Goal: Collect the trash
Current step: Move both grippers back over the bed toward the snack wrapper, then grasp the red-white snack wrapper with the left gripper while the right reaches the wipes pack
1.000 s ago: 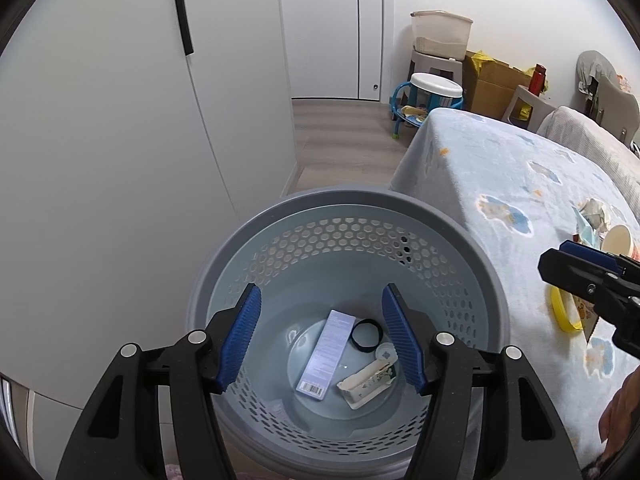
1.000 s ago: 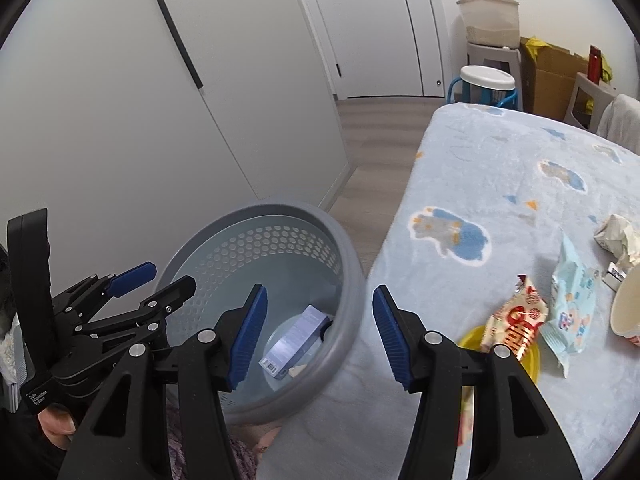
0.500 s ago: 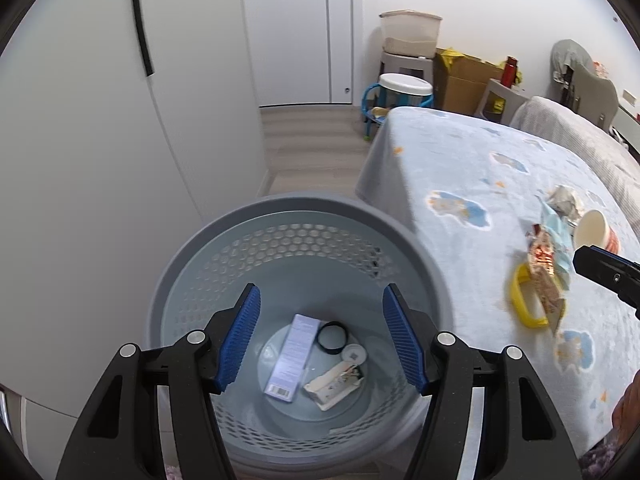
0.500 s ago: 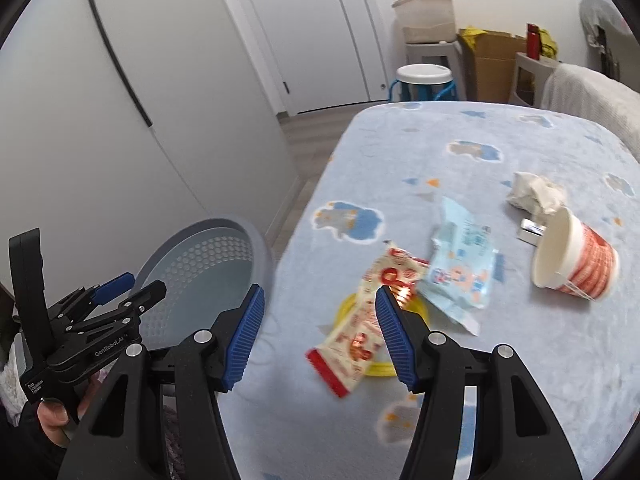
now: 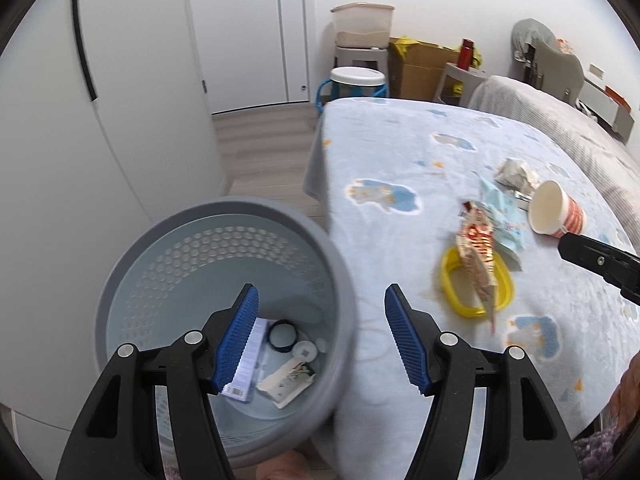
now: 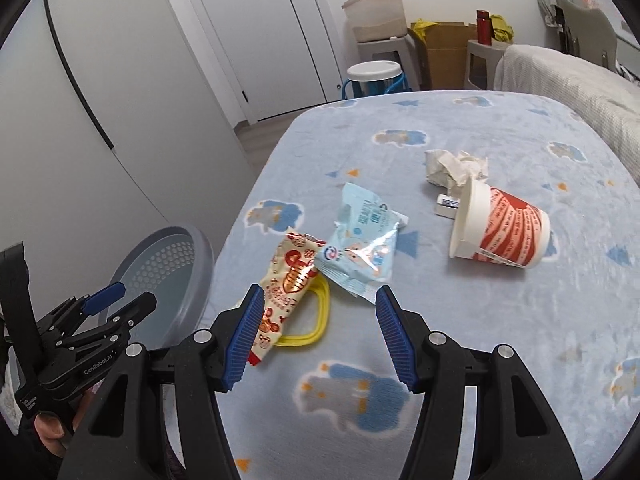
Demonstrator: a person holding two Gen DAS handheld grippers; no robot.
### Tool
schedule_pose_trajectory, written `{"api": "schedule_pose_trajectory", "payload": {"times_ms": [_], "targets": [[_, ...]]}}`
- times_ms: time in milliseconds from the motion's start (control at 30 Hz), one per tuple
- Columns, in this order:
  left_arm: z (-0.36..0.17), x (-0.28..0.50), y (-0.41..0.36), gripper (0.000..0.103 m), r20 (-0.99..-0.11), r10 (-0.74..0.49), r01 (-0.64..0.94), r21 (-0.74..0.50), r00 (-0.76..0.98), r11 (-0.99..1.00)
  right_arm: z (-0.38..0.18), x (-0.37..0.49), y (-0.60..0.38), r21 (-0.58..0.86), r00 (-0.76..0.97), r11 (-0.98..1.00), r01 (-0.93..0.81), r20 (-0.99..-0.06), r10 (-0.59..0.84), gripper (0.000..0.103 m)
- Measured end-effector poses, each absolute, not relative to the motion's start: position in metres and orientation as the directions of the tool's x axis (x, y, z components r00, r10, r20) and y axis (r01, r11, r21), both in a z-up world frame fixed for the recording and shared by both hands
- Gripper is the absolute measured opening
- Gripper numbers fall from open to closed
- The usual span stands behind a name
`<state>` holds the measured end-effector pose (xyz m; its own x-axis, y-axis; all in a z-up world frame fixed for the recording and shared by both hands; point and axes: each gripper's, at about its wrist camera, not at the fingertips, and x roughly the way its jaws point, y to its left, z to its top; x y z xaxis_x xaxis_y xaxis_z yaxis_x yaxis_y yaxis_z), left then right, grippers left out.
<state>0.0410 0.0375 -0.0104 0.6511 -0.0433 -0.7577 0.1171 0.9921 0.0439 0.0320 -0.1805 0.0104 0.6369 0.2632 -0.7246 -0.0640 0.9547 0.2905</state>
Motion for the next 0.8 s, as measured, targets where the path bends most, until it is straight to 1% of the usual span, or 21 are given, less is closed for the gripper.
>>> {"api": "schedule_pose_trajectory", "payload": {"times_ms": [300,533,800], "targets": [[-0.006,0.051,0.000,0.063,-0.777,-0.113,0.207,0.022,0.620,0.978,0.011,0.035,-0.203,0.267,0.633,0.962,-0.058,-0.735,0.242,0.057],[-0.011,0.069,-0.032,0.063,-0.819,-0.170,0.284,-0.008,0.549,0.959,0.013,0.045,-0.222,0.286,0.646,0.957,-0.053,-0.721,0.251,0.057],[-0.031,0.088,-0.065,0.063,-0.853,-0.163,0.346,0.022,0.495,0.938,0.008,0.049,-0.236,0.335,0.646,0.941,-0.046,-0.708,0.284,0.057]]}}
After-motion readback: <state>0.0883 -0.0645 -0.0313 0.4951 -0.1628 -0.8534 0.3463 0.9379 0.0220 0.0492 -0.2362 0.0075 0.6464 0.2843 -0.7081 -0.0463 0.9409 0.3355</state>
